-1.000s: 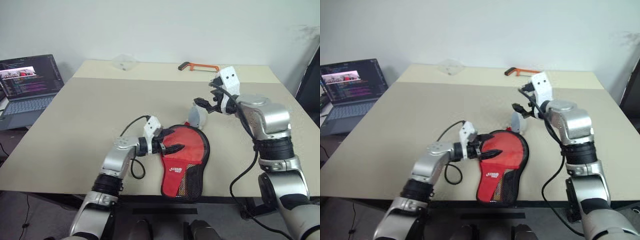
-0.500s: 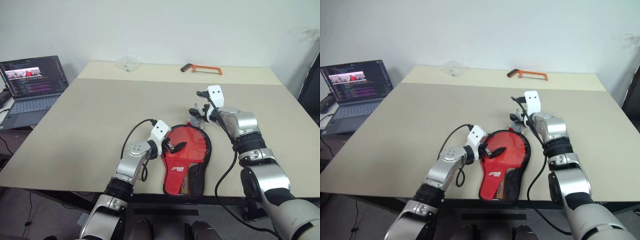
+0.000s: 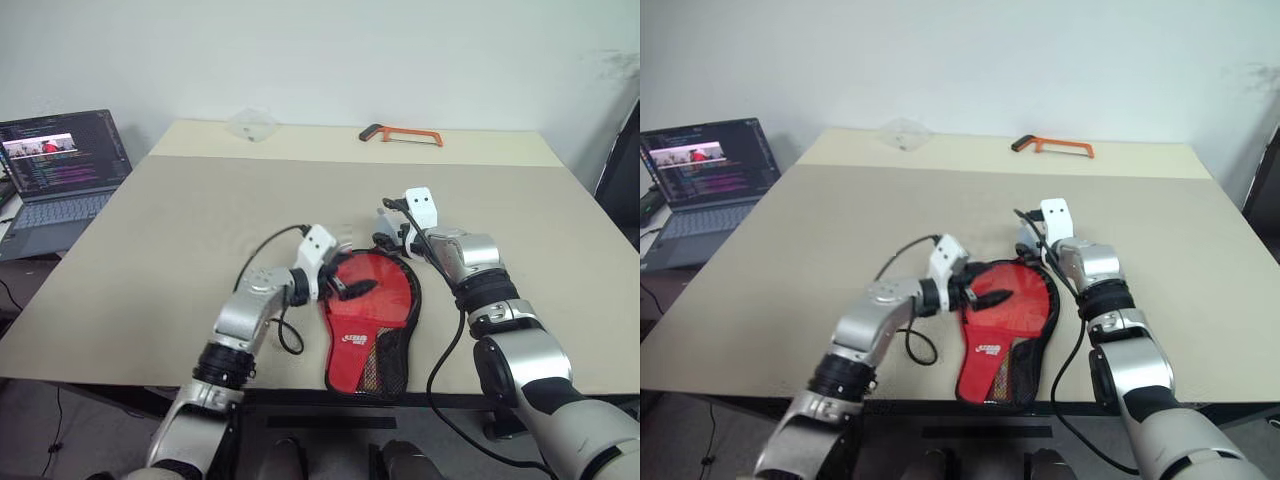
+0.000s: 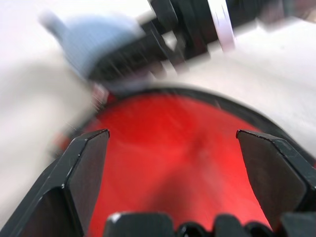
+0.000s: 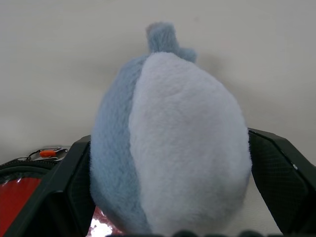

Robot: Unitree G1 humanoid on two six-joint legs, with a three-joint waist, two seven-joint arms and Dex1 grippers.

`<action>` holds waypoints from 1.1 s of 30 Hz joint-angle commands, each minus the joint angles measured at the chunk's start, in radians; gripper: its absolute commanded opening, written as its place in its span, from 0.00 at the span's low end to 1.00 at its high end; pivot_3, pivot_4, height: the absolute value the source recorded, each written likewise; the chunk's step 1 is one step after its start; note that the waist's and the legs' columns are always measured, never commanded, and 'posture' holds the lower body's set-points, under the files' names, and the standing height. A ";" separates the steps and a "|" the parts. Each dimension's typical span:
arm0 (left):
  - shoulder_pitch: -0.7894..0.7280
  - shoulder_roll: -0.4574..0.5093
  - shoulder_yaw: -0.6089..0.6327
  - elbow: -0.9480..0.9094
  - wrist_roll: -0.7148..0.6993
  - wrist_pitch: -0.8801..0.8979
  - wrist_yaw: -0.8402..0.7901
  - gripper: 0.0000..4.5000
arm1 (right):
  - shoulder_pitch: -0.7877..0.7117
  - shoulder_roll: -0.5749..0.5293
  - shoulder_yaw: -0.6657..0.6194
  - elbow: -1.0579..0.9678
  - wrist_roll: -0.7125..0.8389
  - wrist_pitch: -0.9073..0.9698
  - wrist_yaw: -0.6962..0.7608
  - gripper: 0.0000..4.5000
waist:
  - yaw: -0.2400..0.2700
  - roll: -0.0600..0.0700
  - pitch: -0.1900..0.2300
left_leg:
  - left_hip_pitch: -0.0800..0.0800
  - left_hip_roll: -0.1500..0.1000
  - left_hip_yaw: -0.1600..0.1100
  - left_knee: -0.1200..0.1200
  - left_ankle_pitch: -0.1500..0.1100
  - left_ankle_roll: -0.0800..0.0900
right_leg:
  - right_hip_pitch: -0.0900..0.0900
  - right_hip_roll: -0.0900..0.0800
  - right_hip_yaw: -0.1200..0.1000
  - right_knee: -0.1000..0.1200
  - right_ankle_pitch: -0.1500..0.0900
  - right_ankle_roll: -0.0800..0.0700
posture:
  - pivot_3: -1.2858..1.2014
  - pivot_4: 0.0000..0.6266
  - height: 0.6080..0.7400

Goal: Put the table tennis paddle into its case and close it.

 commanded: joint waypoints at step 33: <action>0.094 -0.140 -0.208 0.170 0.181 0.015 0.171 1.00 | -0.201 -0.024 -0.062 0.336 -0.040 -0.407 -0.111 0.14 | 0.002 0.001 -0.002 | 0.007 0.000 0.001 0.000 0.000 0.000 | 0.006 -0.001 0.001 0.000 0.000 0.000 | 0.52 0.24 1.00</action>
